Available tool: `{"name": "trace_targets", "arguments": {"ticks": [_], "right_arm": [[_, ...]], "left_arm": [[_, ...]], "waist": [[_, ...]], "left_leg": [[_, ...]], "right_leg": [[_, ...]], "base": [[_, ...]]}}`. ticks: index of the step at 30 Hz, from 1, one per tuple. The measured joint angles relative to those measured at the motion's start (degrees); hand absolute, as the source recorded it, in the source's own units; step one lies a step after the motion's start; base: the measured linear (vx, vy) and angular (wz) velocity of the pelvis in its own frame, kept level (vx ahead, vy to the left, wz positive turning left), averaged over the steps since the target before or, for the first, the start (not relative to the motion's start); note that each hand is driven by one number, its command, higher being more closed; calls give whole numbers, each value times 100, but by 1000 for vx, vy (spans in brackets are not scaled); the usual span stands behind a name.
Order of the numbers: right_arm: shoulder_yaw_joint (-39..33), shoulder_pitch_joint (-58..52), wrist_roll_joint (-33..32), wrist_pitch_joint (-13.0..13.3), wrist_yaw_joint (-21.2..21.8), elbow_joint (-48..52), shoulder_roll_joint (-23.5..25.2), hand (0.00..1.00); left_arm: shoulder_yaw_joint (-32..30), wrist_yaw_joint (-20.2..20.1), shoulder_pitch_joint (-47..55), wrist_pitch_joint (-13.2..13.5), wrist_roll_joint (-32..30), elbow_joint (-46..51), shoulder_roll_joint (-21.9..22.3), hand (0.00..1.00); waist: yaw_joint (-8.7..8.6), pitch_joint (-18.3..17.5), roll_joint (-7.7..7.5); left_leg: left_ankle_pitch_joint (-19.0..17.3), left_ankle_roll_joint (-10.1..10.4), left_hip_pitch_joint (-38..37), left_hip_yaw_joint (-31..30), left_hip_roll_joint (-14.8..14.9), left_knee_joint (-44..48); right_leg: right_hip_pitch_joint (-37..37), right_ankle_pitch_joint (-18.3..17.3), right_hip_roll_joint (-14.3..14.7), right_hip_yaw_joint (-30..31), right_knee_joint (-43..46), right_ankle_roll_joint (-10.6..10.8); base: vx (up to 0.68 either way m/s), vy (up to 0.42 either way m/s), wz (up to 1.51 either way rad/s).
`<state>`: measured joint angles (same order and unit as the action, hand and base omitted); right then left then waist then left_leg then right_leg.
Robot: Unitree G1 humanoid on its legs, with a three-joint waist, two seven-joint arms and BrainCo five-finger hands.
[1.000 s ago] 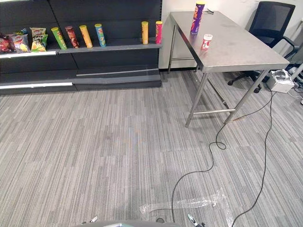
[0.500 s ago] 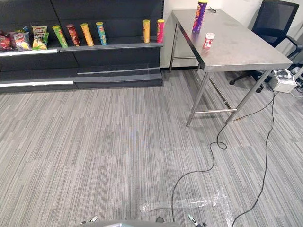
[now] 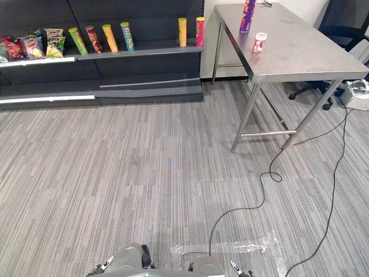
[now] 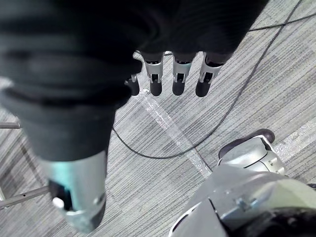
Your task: Put the gum and the chips on the shelf.
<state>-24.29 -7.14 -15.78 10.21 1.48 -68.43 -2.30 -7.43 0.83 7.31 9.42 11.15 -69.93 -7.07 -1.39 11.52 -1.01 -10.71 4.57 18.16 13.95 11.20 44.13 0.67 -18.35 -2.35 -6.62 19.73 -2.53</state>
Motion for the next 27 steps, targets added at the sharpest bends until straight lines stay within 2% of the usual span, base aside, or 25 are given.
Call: {"name": "trace_targets", "arguments": {"ticks": [1,3,5,6,7,8,9,10,11,12,13,14,15,18,19,20,21,22,24,25,26,27], "right_arm": [[0,83,0,1,-1,1,1,0],[8,139,-1,4,-5,9,1,0],[95,176,0,6,-12,25,-28,0],[187,189,1,9,-11,28,-103,0],[295,250,5,7,-13,24,-184,0],[342,287,6,9,-12,28,-163,0],[382,398,11,10,12,-7,-67,0],[398,423,13,13,37,4,-2,0],[394,460,14,31,45,4,54,0],[332,507,12,35,44,10,106,0],[325,492,15,26,48,4,94,0],[314,485,16,27,45,2,93,0],[282,506,14,27,49,18,100,0],[263,528,8,41,45,94,92,0],[271,538,4,60,43,147,93,0],[290,534,3,61,41,205,81,0],[416,526,2,73,40,252,9,0],[517,514,6,100,39,280,-64,0],[565,513,2,122,37,301,-91,0],[574,514,3,131,35,340,-127,0],[597,514,0,132,31,341,-146,0],[619,506,-1,130,26,337,-155,0]], "left_arm": [[0,2,-18,0,0,-1,1,0],[8,12,-31,0,0,2,2,0],[31,72,-34,1,0,4,20,0],[32,86,-33,0,-1,3,39,0],[30,98,-36,-2,-2,0,65,0],[32,93,-30,-1,-5,2,52,0],[28,85,6,6,-17,2,-86,0],[30,102,-32,7,-21,4,-128,0],[35,106,-99,7,-25,13,-150,0],[43,107,-162,9,-28,45,-167,0],[31,117,-163,8,-25,41,-156,0],[32,120,-160,7,-25,36,-149,0],[37,124,-162,8,-25,48,-144,0],[124,125,-157,10,-25,61,-166,0],[176,127,-157,5,-21,60,-186,0],[224,131,-155,4,-18,49,-192,0],[369,130,-135,4,-10,46,-195,0],[445,129,-144,6,-13,48,-185,0],[484,129,-182,12,-8,51,-184,0],[478,131,-266,5,-11,41,-166,0],[466,130,-274,4,-11,47,-148,0],[457,129,-296,3,-14,49,-141,0]], "waist": [[0,22,-6],[-5,56,-5],[3,76,83],[4,93,161],[16,147,215],[30,148,107],[95,25,-108],[93,-25,-182],[74,-27,-202],[49,-28,-225],[72,-58,-223],[112,-85,-210],[149,-100,-205],[78,-83,-177],[25,-37,-136],[10,-25,-124],[-5,12,-59],[-20,15,-6],[-34,17,15],[-31,27,44],[-46,43,75],[-67,51,88]], "left_leg": [[9,17,122,-37,-50,-601],[319,32,170,-74,-151,-1866],[847,151,141,-204,-172,-3317],[938,221,159,-295,-141,-3635],[1283,200,172,-376,-67,-3680],[1591,111,158,-336,-168,-3477],[1371,-171,266,-172,-406,-3076],[1228,-243,368,-87,-475,-2933],[1121,-328,434,-38,-529,-2787],[939,-524,496,40,-638,-2494],[639,-690,445,191,-678,-2210],[501,-747,398,276,-680,-2129],[264,-815,150,420,-715,-2087],[-3,-904,-533,459,-812,-2360],[-110,-919,-1068,440,-854,-2621],[-130,-918,-1322,438,-867,-2776],[-133,-906,-1884,448,-878,-3176],[-125,-893,-2283,452,-875,-3462],[-145,-862,-2568,428,-875,-3685],[-205,-756,-2683,390,-852,-3778],[-281,-628,-2757,347,-810,-3814],[-324,-561,-2792,300,-782,-3808]], "right_leg": [[19,-22,-58,51,-59,39],[91,-105,-196,113,-134,179],[254,-221,-250,243,-279,364],[331,-259,-232,294,-368,432],[509,-358,-263,466,-486,593],[623,-417,-413,606,-630,572],[697,-364,-712,818,-855,491],[644,-231,-808,913,-877,503],[580,-67,-888,989,-853,606],[507,145,-1017,1188,-694,807],[417,313,-1114,1393,-359,839],[326,412,-1131,1489,-139,852],[-33,847,-1147,1623,741,924],[-639,1926,-1150,1479,2424,1310],[-1026,1676,-1165,1149,3545,1197],[-1155,1495,-1163,941,3852,1094],[-1344,1120,-1166,426,4083,783],[-1520,800,-1163,-76,3916,657],[-1772,612,-1127,-542,3237,603],[-1975,617,-1050,-754,2360,603],[-2065,757,-916,-802,1238,686],[-2058,918,-849,-784,623,678]], "base": [[191,147,-22],[231,180,-14],[339,256,-16],[427,358,-46],[467,424,-58],[578,488,-89],[625,416,-64],[543,305,-43],[438,243,-3],[504,333,-12],[491,327,-23],[588,365,-50],[466,271,-40],[404,201,-15],[388,128,-7],[444,116,-12],[332,58,-11],[384,38,-6],[304,-42,13],[313,-138,23],[317,-163,26],[367,-204,30]]}}
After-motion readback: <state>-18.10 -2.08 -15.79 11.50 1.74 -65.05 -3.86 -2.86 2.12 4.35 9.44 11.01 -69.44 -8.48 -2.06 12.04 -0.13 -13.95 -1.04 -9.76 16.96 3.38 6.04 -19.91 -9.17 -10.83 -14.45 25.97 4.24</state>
